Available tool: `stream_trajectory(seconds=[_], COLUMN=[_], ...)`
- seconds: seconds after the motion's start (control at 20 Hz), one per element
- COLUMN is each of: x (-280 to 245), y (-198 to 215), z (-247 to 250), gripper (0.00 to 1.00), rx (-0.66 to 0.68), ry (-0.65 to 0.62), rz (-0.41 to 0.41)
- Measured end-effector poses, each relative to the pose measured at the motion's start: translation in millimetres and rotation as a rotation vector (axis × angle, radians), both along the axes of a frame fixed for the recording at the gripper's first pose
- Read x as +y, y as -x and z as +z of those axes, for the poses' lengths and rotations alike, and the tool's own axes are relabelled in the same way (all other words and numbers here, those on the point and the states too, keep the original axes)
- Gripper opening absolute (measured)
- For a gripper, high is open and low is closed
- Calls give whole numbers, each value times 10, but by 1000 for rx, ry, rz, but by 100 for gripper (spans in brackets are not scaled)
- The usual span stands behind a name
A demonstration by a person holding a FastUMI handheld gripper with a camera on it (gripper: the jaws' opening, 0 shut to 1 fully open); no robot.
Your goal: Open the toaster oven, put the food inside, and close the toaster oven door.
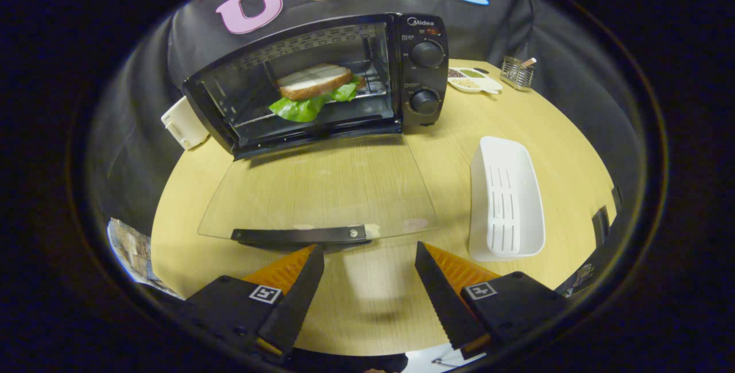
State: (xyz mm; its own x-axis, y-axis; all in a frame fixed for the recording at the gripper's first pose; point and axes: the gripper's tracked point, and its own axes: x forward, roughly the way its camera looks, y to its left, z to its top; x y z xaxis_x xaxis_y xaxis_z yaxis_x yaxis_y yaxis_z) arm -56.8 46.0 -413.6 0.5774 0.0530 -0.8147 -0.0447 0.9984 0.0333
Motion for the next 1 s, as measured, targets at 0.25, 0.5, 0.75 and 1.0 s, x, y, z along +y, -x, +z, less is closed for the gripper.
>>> stream_trajectory(seconds=[0.25,0.5,0.75,1.0], x=[29,109,169,214], y=[-66,-313,-515,-581], z=[326,792,1023,1110], gripper=[99,99,99,99], rx=[-46,-157,-212,-232], ry=[-4,-55,-88,-62], rz=[-30,-101,-123,-114])
